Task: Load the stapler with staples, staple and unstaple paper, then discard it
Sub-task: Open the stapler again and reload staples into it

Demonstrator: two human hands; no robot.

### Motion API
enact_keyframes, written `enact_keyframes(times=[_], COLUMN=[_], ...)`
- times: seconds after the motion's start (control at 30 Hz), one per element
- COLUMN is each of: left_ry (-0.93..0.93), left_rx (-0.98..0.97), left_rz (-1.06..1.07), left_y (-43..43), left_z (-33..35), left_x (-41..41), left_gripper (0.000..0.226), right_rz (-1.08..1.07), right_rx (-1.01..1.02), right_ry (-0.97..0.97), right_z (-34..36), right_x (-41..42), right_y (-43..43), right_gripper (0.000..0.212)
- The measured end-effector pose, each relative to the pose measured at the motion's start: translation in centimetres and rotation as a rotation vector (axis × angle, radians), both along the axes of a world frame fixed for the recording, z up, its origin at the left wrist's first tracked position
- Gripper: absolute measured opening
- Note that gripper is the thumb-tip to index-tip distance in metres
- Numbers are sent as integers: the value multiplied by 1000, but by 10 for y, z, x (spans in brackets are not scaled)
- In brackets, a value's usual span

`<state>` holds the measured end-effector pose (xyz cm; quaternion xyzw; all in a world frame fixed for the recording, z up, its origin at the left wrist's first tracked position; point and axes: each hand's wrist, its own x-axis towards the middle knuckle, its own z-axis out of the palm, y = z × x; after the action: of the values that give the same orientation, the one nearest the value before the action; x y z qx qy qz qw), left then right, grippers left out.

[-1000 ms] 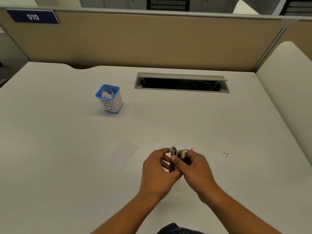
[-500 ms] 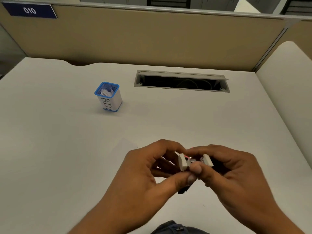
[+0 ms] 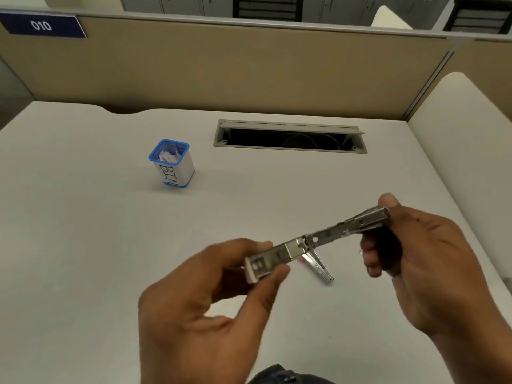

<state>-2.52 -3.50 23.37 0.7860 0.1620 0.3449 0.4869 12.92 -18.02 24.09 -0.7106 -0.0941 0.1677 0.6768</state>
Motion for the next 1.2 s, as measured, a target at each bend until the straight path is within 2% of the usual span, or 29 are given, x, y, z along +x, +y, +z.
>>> enact_keyframes(times=[0.07,0.17,0.27,0.37,0.47,0.57,0.63,0.7,0.83,0.9,1.07,1.2], left_ry=[33,290,430,570,541,436,405,402,390,378,361,375], left_rx=[-202,-380,-553,-589,-737,-906,-957,-1016,-1138,-1154,-1141,-1110], left_rz=[-11,-254,-535,-697,-801,-705,-654,-632,-592,-564,-522,-489], left_y=[12,45,63,55,32,14,8,5,1,1,0,-1], left_z=[-6,-12,-18,-22,-23,-26,-29,-31,-29,-30,-33,-37], left_x=[-2,0,10,30,43,46,45,44,43,44,48,49], left_gripper=[22,29,41,49,55,52,49,47,44,43,46,49], right_rz=[82,167,231,341,387,297,260,195,-12,14,42,80], right_rx=[65,104,65,7,-64,-26,-14,-53,-180,-269,-381,-351], right_ry=[200,392,419,419,361,347,274,90,-543,-706,-746,-634], right_z=[-2,-5,-11,-14,-19,-21,-22,-25,-26,-28,-29,-27], right_x=[6,9,8,2,-2,-6,-7,-9,-16,-21,-26,-33], right_y=[-4,-4,2,15,26,32,32,32,24,23,24,27], right_gripper=[37,33,34,37,52,61,58,46,3,9,16,6])
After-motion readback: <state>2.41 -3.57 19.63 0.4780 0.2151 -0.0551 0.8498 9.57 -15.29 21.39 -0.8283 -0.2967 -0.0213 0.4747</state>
